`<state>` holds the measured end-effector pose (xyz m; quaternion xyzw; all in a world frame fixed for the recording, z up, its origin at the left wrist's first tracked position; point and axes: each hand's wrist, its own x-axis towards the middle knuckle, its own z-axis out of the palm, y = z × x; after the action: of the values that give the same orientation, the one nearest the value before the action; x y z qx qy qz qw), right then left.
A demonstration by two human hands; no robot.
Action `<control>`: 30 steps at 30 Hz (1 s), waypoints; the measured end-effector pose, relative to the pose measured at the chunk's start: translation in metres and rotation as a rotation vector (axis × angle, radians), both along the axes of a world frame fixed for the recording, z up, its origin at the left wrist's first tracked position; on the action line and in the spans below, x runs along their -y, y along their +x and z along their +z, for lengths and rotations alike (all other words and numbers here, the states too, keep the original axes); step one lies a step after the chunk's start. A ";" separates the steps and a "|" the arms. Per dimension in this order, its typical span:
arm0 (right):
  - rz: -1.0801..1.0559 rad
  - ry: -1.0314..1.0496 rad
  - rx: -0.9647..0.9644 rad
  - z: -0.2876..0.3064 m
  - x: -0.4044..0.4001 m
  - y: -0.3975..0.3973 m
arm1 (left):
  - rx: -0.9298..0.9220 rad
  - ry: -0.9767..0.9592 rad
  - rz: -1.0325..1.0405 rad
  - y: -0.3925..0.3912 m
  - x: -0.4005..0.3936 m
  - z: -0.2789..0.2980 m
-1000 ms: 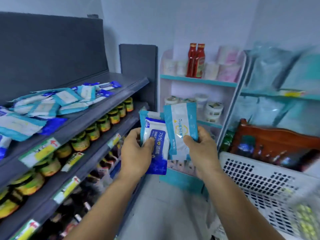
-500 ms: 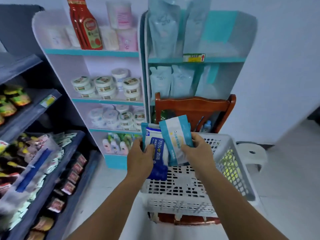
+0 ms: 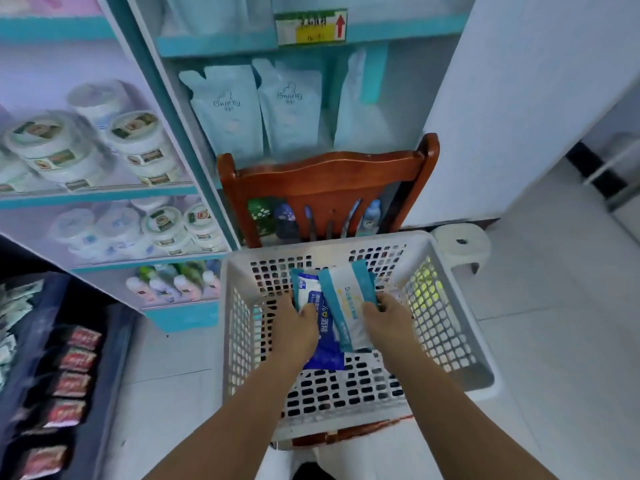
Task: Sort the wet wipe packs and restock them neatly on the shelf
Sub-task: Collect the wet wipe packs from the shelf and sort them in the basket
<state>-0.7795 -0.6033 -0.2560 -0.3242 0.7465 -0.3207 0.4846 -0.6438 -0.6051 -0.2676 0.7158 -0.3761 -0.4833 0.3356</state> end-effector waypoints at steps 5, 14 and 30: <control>-0.034 0.118 0.012 -0.053 0.025 -0.002 | 0.027 0.108 -0.005 -0.004 0.025 -0.056; -0.032 0.246 -0.086 -0.165 0.066 -0.018 | 0.051 0.296 0.087 -0.019 0.058 -0.161; 0.449 0.238 -0.307 -0.259 0.109 -0.022 | 0.347 0.162 -0.172 -0.032 0.081 -0.258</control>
<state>-0.8019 -0.7121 -0.5155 -0.4669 0.7529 -0.0628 0.4595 -0.6756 -0.6861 -0.5255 0.7782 -0.4478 -0.4084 0.1648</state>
